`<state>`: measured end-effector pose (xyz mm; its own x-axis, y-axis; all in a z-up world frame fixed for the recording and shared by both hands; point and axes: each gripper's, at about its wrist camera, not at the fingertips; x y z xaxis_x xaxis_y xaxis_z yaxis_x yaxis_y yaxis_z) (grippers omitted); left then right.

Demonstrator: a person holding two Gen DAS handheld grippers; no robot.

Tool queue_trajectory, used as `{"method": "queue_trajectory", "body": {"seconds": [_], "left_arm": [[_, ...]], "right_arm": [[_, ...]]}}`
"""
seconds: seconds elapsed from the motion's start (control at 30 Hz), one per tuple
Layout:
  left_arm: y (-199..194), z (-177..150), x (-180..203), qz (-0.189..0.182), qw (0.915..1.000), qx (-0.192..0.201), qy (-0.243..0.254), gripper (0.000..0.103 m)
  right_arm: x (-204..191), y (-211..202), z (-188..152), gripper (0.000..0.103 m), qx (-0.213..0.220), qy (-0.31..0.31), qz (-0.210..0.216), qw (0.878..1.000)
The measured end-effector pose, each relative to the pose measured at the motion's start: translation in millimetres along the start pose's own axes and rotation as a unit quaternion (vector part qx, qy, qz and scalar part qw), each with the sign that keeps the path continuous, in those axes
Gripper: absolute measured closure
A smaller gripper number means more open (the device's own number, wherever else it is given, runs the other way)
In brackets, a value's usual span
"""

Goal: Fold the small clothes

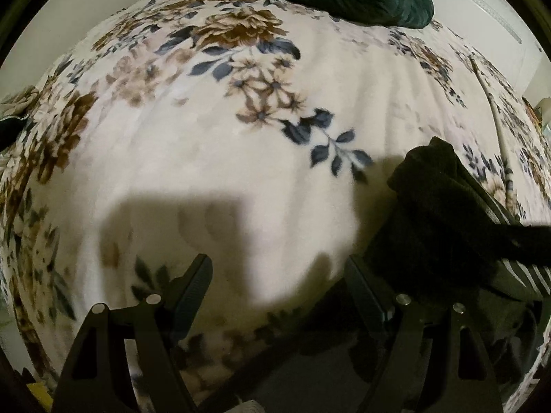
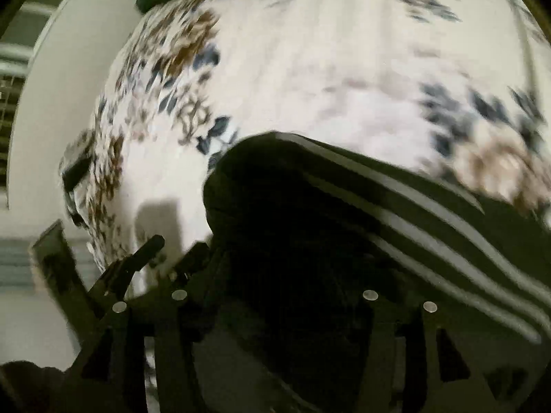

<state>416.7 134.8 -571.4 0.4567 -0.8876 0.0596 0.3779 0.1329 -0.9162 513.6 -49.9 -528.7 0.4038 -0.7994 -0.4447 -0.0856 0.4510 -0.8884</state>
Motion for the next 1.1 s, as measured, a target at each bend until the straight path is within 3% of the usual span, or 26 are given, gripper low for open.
{"method": "queue_trajectory", "body": {"seconds": [0.03,0.1,0.17,0.3,0.43,0.57,0.7,0.77,0.83,0.9,0.93,0.97,1.03,1.1], "left_arm": [[3,0,1,0.000,1.0000,-0.002,-0.001,0.025],[9,-1,3,0.003,1.0000,-0.005,-0.005,0.025],[14,-2,3,0.001,0.9999,-0.010,-0.012,0.025],[18,-2,5,0.000,0.9997,-0.012,-0.019,0.025],[20,-2,4,-0.003,0.9998,-0.014,-0.016,0.025],[19,-3,2,-0.005,0.9998,-0.012,-0.012,0.025],[20,-5,3,-0.005,0.9998,-0.010,-0.014,0.025],[21,-5,3,-0.005,0.9998,-0.008,-0.015,0.025],[21,-6,4,-0.005,0.9999,-0.007,-0.015,0.025],[22,-7,3,-0.006,0.9999,-0.005,-0.014,0.025],[22,-8,3,-0.006,0.9999,-0.005,-0.015,0.025],[23,-8,2,-0.007,0.9998,-0.004,-0.015,0.025],[23,-9,1,-0.008,0.9998,-0.003,-0.017,0.025],[24,-10,0,-0.009,0.9998,-0.003,-0.017,0.025]], "right_arm": [[-6,4,5,0.082,0.005,-0.003,-0.005,1.000],[6,4,17,0.091,0.025,0.045,0.000,0.999],[30,-6,24,0.092,0.056,0.124,0.017,0.991],[76,-5,25,0.092,0.055,0.243,0.018,0.968],[86,-1,26,0.087,0.041,0.269,0.006,0.962],[46,-23,45,0.060,0.076,0.185,-0.012,0.980],[-9,-25,67,0.060,0.064,0.049,-0.040,0.996],[-42,0,81,0.060,0.010,-0.044,-0.046,0.998],[-58,24,85,0.060,-0.052,-0.096,-0.058,0.992],[-74,49,86,0.062,-0.092,-0.176,-0.117,0.973],[-81,59,85,0.070,-0.113,-0.212,-0.136,0.961],[-86,66,87,0.090,-0.124,-0.231,-0.148,0.954],[-79,68,101,0.094,-0.124,-0.196,-0.159,0.960],[-56,58,122,0.095,-0.104,-0.097,-0.137,0.980]]}}
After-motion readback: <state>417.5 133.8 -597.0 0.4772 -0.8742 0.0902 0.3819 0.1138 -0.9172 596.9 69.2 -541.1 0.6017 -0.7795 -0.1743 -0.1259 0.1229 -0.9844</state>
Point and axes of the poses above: each gripper's, at about its wrist camera, not at the fingertips, and y roughly the way its jaws point, x to its right, z to its top, and after that the axes turned 3 degrees about x, right-handed
